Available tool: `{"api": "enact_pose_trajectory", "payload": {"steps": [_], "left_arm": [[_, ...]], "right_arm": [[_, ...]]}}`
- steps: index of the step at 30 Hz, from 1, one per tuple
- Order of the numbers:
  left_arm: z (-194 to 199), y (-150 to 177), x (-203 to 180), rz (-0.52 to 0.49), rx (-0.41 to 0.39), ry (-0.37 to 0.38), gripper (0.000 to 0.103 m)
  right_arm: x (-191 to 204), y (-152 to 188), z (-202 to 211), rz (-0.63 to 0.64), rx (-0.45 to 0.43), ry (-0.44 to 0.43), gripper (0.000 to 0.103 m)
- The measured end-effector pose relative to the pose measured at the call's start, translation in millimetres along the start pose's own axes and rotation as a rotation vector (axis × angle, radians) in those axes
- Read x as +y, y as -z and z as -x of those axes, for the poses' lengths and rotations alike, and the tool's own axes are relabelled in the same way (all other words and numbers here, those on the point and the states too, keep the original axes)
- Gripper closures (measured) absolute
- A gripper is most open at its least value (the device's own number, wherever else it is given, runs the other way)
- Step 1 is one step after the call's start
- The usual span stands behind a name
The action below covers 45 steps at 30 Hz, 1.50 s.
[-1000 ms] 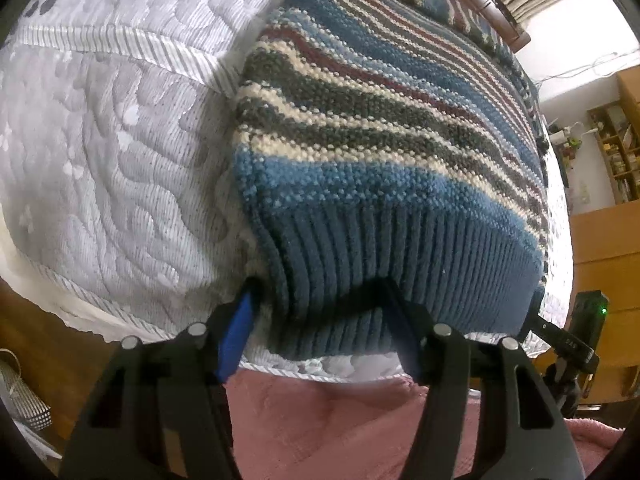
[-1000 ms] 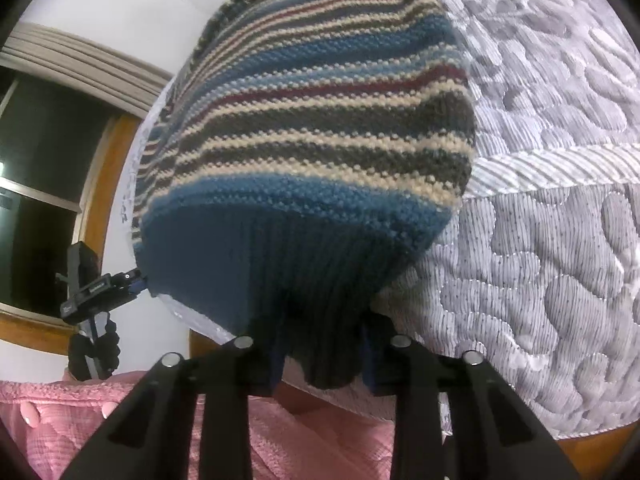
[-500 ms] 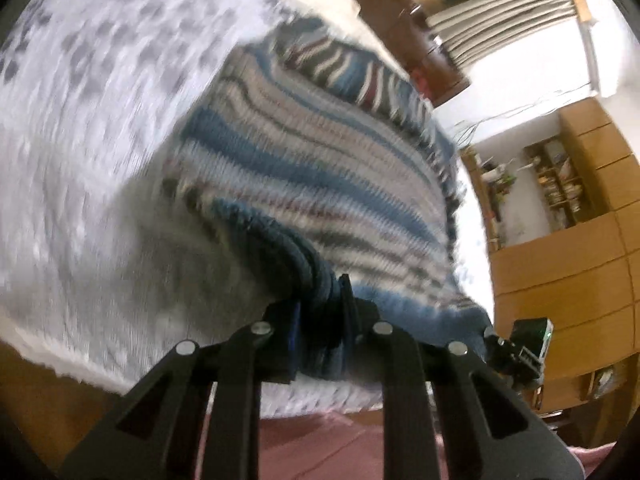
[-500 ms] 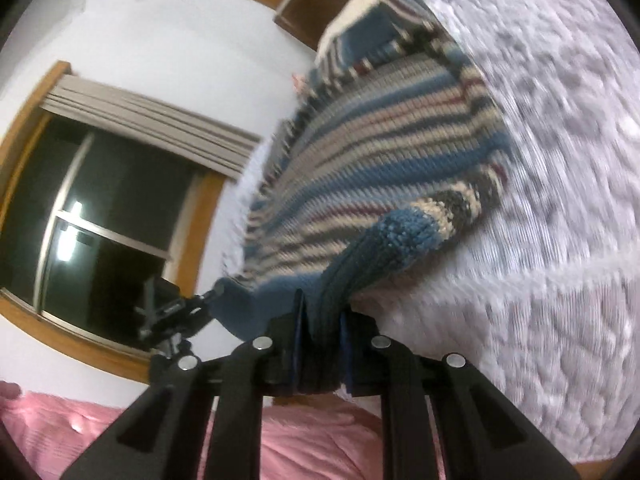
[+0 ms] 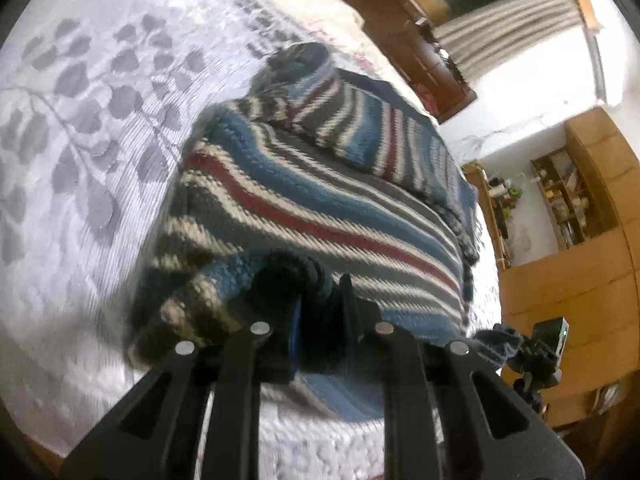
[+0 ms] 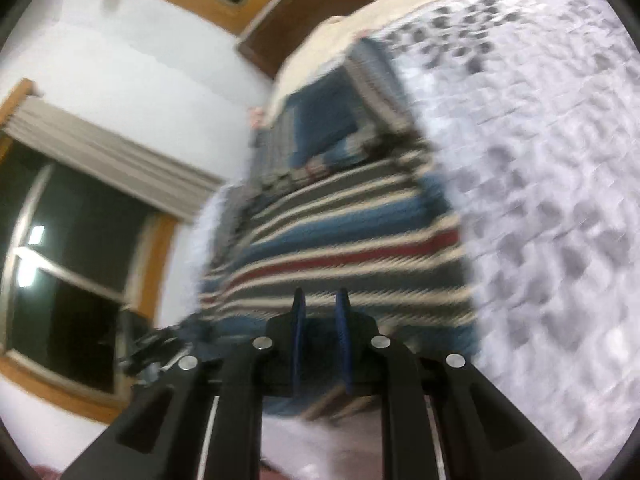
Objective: Fold small clothes
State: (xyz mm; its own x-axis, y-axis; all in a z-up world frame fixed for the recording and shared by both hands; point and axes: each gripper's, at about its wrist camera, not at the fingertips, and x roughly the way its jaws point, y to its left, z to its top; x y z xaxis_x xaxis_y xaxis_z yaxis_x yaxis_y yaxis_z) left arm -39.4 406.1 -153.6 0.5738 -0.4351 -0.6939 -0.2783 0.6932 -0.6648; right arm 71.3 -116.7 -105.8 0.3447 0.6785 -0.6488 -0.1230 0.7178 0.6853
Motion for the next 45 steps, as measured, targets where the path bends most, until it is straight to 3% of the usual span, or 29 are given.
{"api": "enact_pose_trajectory", "payload": {"steps": [3,7,10,11,12,16,22,25,29,32,42,45], "left_arm": [[-15.7,-9.0,11.5,0.048,0.019,-0.003,0.083],[-14.7,-12.6,17.9,0.096,0.046,0.031,0.079],[-1.0,-16.3,15.2,0.083,0.034,0.026,0.058],[6.9,-19.1,13.3,0.069,0.017,0.006,0.046],[13.2,-20.3,12.1,0.059,0.003,-0.007,0.043],[38.3,-27.1,2.2,-0.032,-0.039,-0.073,0.043],[29.9,-27.0,-29.7,-0.252,-0.004,-0.134,0.042],[15.3,-26.8,-44.3,-0.354,0.034,-0.134,0.040],[-6.8,-25.9,-55.3,-0.449,0.090,-0.147,0.038],[-17.3,-23.5,-58.7,-0.511,0.125,-0.138,0.037],[-38.5,-16.5,-65.0,-0.640,0.204,-0.121,0.032],[-44.8,-17.7,-66.5,-0.653,0.215,-0.129,0.032]], "right_arm": [[-15.0,-6.9,-1.9,-0.021,0.005,0.030,0.087],[-29.0,-9.5,3.6,-0.041,0.003,0.058,0.077],[-27.8,-8.2,9.4,-0.013,-0.002,0.054,0.070],[-23.8,-8.3,11.2,0.015,0.001,0.068,0.069],[-17.8,-9.1,10.7,0.038,0.004,0.081,0.065],[11.3,-11.3,0.7,0.163,0.040,0.102,0.049],[37.6,-13.9,-23.3,0.240,0.103,0.058,0.045],[47.5,-14.7,-32.7,0.286,0.136,0.050,0.028],[63.5,-13.4,-43.3,0.386,0.185,0.062,0.015],[71.4,-14.1,-50.6,0.460,0.200,0.121,0.015],[88.8,-5.9,-88.1,0.632,0.338,0.152,0.016],[93.3,1.5,-98.9,0.677,0.375,0.157,0.034]]}}
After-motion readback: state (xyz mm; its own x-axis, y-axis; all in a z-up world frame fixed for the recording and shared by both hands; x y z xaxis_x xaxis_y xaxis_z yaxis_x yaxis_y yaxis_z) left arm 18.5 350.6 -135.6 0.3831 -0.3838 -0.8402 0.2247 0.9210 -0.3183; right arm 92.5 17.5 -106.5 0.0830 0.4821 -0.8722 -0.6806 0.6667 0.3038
